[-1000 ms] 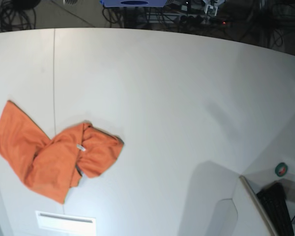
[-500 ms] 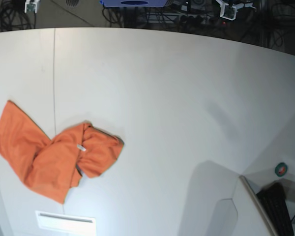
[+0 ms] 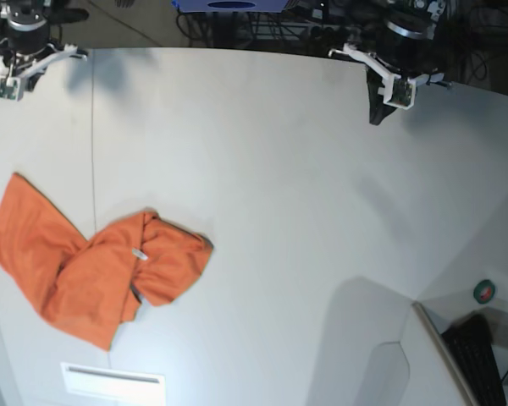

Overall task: Layout the t-shirt on the table in an organized manner, then fold the t-shirt properly
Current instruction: 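Move both grippers down toward the crumpled orange t-shirt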

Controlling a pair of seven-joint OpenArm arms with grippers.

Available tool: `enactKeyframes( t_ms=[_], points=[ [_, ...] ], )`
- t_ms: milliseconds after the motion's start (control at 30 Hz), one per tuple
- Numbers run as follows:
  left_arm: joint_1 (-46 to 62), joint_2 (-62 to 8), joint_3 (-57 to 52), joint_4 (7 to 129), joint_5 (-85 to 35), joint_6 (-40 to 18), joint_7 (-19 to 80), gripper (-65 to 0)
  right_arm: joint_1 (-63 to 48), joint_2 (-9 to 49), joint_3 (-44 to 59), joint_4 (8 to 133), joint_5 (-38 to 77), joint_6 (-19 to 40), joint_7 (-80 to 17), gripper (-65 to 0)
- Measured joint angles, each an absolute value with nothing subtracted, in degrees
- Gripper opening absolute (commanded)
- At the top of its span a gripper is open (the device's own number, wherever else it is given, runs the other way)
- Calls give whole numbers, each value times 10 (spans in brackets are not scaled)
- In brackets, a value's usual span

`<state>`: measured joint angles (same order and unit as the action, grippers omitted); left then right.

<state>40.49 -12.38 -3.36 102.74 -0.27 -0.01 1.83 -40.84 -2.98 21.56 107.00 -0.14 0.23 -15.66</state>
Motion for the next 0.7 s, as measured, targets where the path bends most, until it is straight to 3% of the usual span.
enactKeyframes(
  t_ms=[167, 400, 700],
  points=[
    [318, -117, 6, 1025, -1, -4, 73, -650, -304, -30, 214, 1020, -1, 5, -159, -650],
    [149, -117, 77, 1012, -1, -1, 163, -650, -159, 15, 213, 936, -1, 5, -156, -650],
    [-15, -55, 117, 852, 0, 0, 189, -650, 0, 76, 214, 778, 0, 2, -155, -650]
  ],
)
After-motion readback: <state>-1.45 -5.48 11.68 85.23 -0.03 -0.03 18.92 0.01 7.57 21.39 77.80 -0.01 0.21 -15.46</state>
